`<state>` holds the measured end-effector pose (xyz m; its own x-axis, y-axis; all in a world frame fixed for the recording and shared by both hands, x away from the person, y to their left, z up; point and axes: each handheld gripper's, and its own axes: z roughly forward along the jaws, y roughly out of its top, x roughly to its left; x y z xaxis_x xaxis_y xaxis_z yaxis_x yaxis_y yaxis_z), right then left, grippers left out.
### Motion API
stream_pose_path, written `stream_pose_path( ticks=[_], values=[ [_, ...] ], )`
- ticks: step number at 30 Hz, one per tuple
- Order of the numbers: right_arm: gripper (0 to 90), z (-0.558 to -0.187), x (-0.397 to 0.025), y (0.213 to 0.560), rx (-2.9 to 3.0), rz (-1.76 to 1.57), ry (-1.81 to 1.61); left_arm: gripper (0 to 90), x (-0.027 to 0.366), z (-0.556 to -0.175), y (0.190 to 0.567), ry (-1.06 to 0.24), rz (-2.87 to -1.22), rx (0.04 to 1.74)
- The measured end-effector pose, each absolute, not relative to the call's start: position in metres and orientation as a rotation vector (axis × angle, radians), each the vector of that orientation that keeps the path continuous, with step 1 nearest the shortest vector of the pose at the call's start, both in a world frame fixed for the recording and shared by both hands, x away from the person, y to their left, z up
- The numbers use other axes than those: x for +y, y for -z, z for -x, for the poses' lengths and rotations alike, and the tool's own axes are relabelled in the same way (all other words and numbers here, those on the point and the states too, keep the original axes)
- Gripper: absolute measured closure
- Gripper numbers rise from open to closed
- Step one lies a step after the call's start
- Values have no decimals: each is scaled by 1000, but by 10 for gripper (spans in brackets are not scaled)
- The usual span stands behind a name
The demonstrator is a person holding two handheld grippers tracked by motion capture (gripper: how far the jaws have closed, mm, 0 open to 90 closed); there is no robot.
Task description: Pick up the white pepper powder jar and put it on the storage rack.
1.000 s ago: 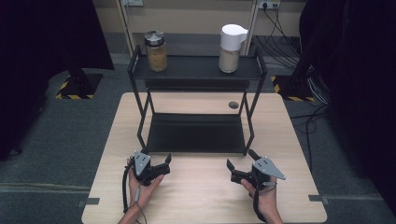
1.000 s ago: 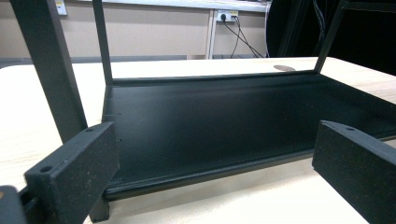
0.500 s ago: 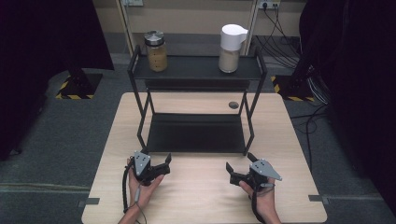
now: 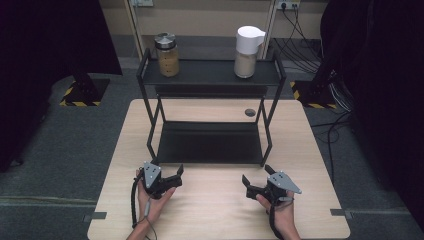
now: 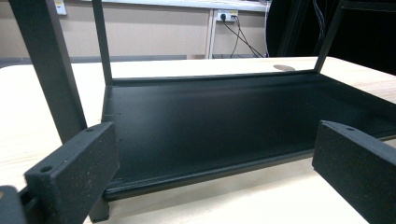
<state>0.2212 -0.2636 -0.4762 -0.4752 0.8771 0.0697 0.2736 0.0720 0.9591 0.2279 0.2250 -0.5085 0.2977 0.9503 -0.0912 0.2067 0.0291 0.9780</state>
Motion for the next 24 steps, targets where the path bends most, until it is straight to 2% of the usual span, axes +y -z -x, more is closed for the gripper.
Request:
stream_pose_path(
  ticks=[24],
  values=[
    [67, -221, -263, 485, 1809, -1153, -1415, 0, 225, -228, 508, -829, -1439, 1142]
  ],
)
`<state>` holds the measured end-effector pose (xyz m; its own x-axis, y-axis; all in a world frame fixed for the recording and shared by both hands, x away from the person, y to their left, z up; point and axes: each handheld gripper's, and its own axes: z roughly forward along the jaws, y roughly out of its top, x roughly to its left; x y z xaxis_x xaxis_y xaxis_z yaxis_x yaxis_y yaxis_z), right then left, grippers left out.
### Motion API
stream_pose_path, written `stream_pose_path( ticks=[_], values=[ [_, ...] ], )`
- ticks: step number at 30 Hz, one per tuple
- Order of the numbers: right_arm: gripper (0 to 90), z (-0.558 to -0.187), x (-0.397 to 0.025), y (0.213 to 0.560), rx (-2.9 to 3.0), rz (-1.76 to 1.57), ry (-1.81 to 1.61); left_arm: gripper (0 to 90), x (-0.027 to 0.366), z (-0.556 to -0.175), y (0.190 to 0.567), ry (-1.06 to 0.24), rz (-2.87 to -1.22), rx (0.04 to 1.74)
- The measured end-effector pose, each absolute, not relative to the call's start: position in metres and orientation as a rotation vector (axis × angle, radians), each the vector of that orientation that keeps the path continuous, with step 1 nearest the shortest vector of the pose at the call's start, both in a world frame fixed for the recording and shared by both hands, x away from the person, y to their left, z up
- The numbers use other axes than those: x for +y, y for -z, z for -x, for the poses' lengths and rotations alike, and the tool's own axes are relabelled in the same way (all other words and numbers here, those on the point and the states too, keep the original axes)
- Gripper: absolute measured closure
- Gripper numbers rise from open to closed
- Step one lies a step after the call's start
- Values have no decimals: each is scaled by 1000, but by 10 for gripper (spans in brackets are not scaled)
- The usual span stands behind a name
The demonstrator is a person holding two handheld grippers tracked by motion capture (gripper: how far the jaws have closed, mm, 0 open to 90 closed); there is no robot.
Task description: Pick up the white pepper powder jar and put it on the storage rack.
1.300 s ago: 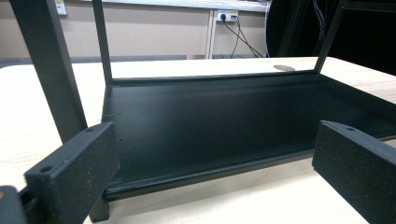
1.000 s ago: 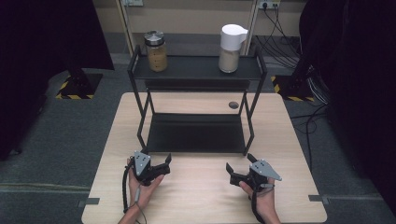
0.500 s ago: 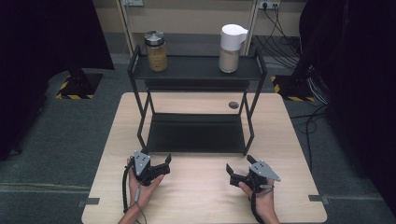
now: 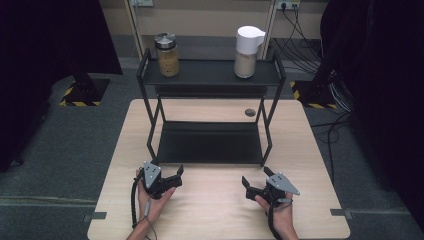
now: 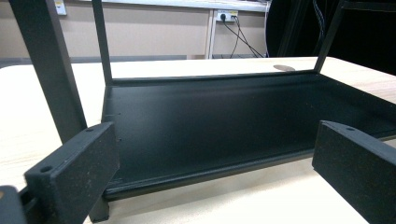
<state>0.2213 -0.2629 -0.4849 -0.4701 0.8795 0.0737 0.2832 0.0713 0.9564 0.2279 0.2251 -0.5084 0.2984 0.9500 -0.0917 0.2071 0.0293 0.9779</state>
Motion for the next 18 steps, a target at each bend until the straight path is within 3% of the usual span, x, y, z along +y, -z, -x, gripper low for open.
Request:
stream_pose_path(
  ticks=[18],
  values=[
    [21, -212, -261, 474, 1763, -1119, -1447, 0, 224, -226, 501, -816, -1406, 1153]
  ],
)
